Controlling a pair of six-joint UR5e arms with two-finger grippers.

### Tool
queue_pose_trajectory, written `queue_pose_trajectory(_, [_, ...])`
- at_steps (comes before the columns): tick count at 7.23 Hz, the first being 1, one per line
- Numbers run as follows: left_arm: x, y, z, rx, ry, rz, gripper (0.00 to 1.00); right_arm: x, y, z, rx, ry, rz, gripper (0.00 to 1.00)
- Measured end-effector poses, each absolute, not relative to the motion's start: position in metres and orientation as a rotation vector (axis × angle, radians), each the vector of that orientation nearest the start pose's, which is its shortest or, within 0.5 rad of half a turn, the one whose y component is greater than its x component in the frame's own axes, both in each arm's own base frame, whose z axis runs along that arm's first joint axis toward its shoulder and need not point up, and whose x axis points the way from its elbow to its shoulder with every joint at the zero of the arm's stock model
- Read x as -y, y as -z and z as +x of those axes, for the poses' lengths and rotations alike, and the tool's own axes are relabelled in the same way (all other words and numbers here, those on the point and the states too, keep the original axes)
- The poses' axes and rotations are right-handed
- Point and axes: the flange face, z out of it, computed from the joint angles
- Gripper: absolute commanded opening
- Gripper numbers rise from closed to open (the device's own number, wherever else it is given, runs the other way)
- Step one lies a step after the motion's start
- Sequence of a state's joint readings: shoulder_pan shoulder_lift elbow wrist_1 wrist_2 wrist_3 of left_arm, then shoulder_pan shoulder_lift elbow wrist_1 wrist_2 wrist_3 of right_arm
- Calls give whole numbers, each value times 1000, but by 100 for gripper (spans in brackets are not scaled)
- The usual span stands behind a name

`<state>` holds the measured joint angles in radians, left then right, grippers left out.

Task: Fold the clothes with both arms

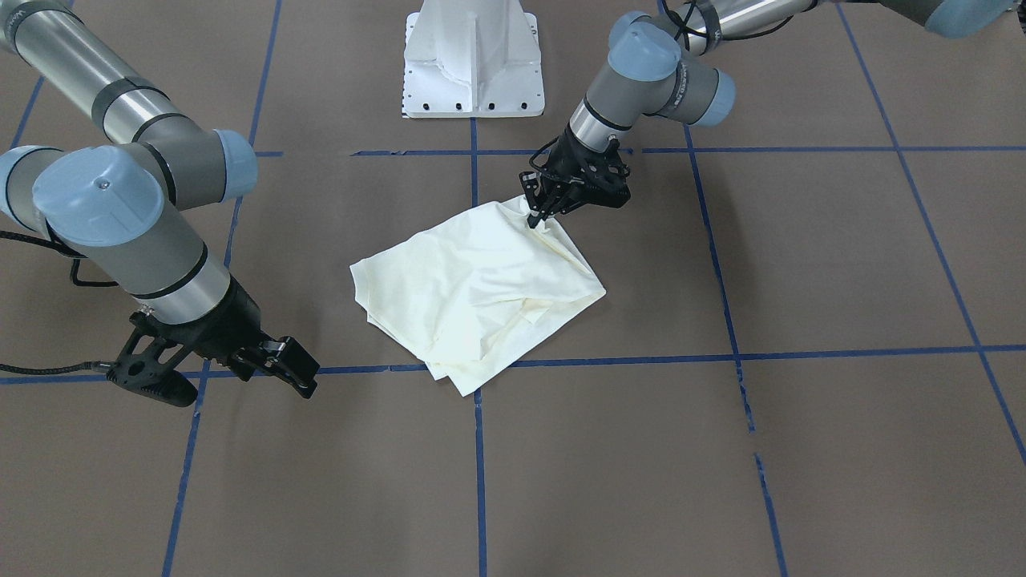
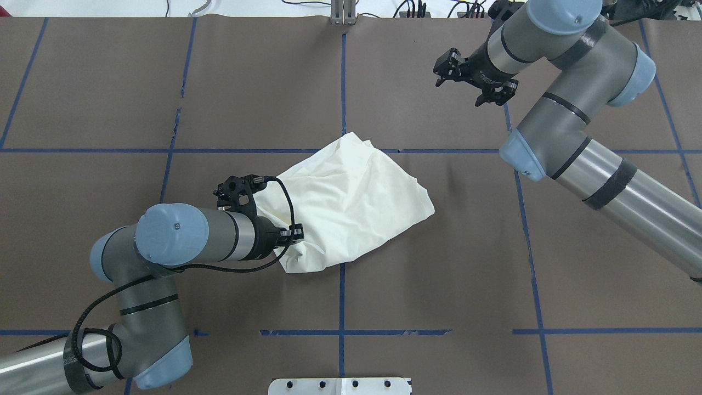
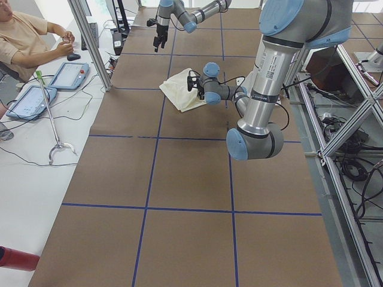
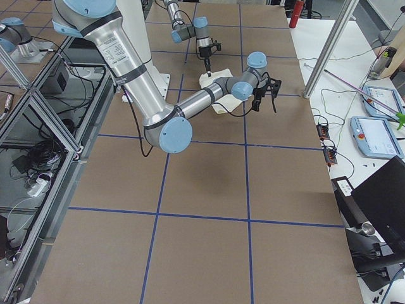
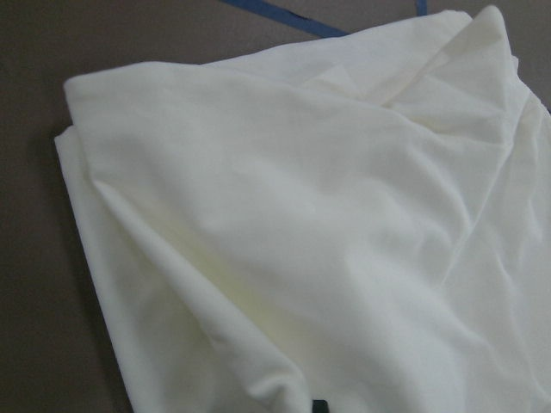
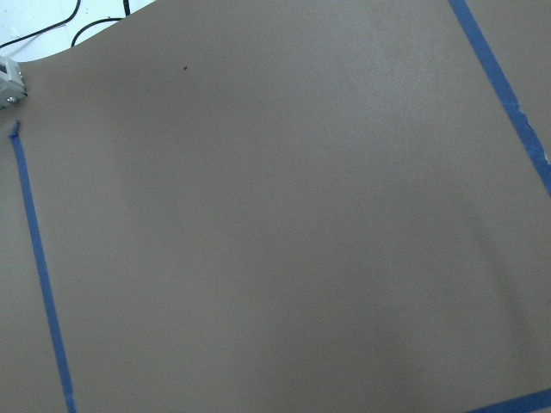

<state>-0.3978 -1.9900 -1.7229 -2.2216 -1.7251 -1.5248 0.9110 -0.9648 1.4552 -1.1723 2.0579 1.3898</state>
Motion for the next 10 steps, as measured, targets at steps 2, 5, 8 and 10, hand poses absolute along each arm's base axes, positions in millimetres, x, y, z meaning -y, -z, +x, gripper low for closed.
queue_pose_trajectory(2, [336, -264, 523, -1264, 166, 77, 42, 621, -302, -371, 990, -457, 63, 100])
queue_pose_trajectory(5, [290, -252, 537, -1295, 127, -42, 100, 623, -301, -369, 991, -462, 64, 100])
queue_pose_trajectory(8, [275, -234, 527, -1252, 135, -75, 36, 623, -296, -364, 991, -467, 66, 100])
queue_pose_trajectory(10, [280, -209, 511, -1188, 179, -43, 0, 621, -289, -362, 985, -471, 61, 100])
